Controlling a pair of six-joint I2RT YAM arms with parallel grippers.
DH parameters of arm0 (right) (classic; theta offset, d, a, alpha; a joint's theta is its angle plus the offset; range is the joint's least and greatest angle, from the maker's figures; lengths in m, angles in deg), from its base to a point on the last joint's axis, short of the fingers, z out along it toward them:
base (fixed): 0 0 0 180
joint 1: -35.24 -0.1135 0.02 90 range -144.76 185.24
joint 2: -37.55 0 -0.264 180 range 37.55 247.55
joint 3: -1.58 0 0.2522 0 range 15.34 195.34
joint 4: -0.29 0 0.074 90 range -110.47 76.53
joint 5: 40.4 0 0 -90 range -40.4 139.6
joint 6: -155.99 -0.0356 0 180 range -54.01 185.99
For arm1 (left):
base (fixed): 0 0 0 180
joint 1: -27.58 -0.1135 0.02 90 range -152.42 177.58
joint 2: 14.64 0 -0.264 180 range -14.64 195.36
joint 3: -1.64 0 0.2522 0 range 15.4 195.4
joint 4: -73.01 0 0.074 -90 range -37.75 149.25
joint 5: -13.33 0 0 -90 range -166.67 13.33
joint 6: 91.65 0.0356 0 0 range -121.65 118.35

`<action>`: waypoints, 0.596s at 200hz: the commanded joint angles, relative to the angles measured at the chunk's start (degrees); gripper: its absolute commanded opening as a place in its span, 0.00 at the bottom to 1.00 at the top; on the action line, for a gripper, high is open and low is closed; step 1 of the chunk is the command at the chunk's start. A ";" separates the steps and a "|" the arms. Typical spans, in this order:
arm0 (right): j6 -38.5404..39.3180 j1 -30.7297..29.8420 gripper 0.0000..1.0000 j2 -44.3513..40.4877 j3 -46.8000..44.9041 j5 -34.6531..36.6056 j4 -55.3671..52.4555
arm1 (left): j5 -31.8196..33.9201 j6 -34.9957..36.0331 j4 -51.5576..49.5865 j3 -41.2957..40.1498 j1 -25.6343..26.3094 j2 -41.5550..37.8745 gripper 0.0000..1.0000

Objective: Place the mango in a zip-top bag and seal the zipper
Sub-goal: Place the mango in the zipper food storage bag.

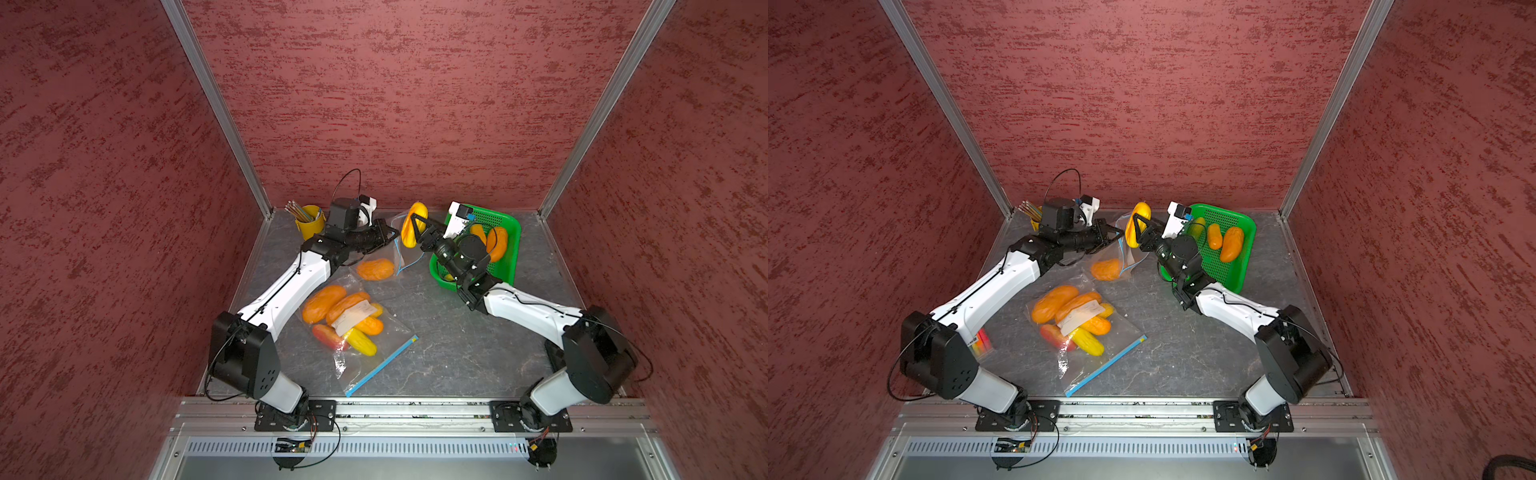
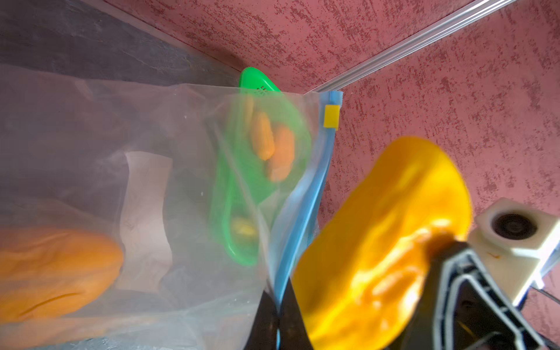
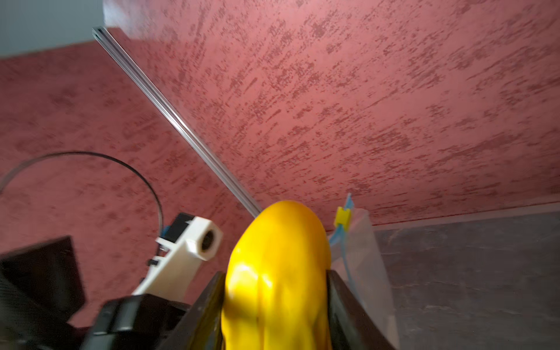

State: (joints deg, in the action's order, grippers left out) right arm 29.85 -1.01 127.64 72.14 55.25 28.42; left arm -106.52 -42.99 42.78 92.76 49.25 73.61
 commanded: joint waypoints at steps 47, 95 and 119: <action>-0.75 3.83 0.99 -6.45 1.42 4.19 -9.93 | -3.08 -1.40 0.64 0.72 -2.25 -0.44 0.00; -8.33 17.94 0.97 -0.81 4.78 -1.46 -31.50 | -4.72 -0.43 1.01 3.61 -3.54 -1.94 0.00; -7.09 20.31 0.97 10.58 13.91 -3.86 -41.85 | -3.58 2.29 -2.58 6.27 -3.52 -1.39 0.00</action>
State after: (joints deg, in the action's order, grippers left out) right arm 23.38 18.25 128.69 79.99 55.69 3.37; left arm -109.73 -43.87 41.69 95.10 45.95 73.54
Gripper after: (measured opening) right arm 0.972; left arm 0.050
